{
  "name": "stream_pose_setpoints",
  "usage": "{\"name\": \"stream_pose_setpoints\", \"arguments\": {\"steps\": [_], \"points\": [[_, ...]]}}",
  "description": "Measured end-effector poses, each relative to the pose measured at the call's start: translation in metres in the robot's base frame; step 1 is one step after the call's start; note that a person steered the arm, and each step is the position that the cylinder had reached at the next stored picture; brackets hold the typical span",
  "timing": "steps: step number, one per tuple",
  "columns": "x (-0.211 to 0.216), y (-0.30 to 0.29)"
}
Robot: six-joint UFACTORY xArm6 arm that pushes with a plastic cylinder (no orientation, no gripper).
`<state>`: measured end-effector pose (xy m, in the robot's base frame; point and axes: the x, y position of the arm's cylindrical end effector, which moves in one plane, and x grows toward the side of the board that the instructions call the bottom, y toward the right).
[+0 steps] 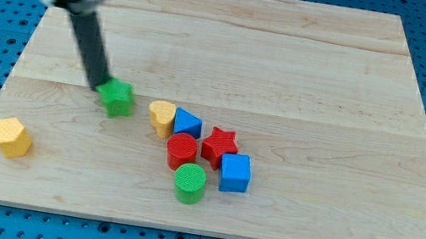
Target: Place the yellow hexagon left to the green star
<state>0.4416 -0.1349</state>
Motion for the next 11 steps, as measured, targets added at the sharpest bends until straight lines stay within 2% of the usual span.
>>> {"name": "stream_pose_setpoints", "arguments": {"steps": [1, 3, 4, 5, 6, 9, 10, 11], "points": [[0.012, 0.037], [0.051, 0.058], [0.042, -0.027], [0.078, -0.068], [0.077, -0.110], [0.095, -0.169], [0.111, -0.160], [0.121, -0.079]]}}
